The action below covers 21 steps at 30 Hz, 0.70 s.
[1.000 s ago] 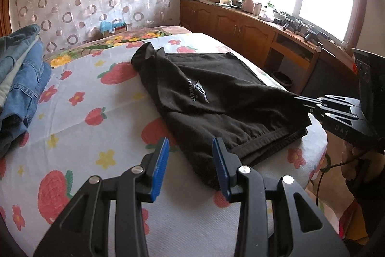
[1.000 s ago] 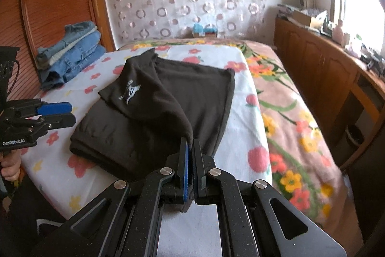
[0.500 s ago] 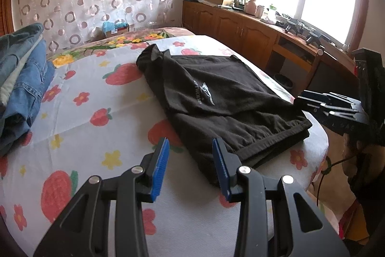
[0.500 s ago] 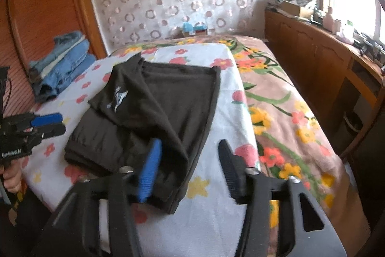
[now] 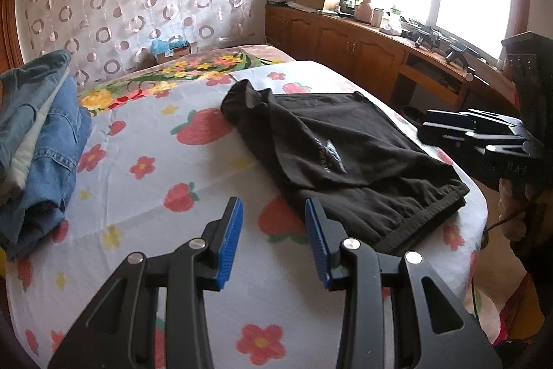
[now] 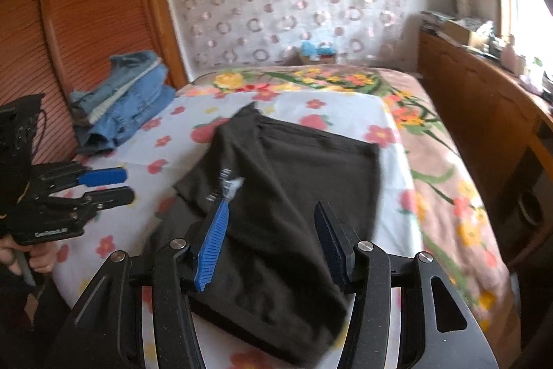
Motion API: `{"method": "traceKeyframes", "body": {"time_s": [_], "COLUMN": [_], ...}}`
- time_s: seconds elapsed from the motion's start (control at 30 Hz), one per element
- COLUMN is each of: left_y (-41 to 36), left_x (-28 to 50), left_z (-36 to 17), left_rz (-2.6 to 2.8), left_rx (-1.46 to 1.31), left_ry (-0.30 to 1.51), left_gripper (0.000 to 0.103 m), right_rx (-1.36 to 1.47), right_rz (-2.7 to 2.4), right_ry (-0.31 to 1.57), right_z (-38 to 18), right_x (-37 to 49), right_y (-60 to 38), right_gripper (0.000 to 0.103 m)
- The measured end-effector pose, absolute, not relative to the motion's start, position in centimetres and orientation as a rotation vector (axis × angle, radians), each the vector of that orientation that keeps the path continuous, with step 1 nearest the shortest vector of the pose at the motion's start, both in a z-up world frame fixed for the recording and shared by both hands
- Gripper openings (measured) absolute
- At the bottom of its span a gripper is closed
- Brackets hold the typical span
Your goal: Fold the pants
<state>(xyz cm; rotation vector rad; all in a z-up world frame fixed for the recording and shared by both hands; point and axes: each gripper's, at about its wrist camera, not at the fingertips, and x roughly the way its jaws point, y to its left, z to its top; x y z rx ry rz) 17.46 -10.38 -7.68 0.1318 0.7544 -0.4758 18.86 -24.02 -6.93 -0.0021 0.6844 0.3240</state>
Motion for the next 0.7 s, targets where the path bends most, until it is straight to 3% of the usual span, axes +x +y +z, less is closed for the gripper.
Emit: {"method": "traceKeyframes", "body": {"time_s": [0.43, 0.7], "left_y": [-8.6, -7.1], "left_x": [19.9, 20.7], "left_z": [-7.4, -8.7], "left_rz": [-0.502, -0.483], "left_rx": [0.142, 0.121], "left_ry": [0.747, 0.773], "left_gripper": [0.037, 0.037], "right_rx": [-0.062, -0.159], "right_rz": [0.464, 0.53], "right_ry": [0.764, 0.858], "right_z": [-8.0, -10.3], "right_x": [23.3, 25.4], "right_y": [-18.1, -14.6], "right_gripper": [0.052, 0.033]}}
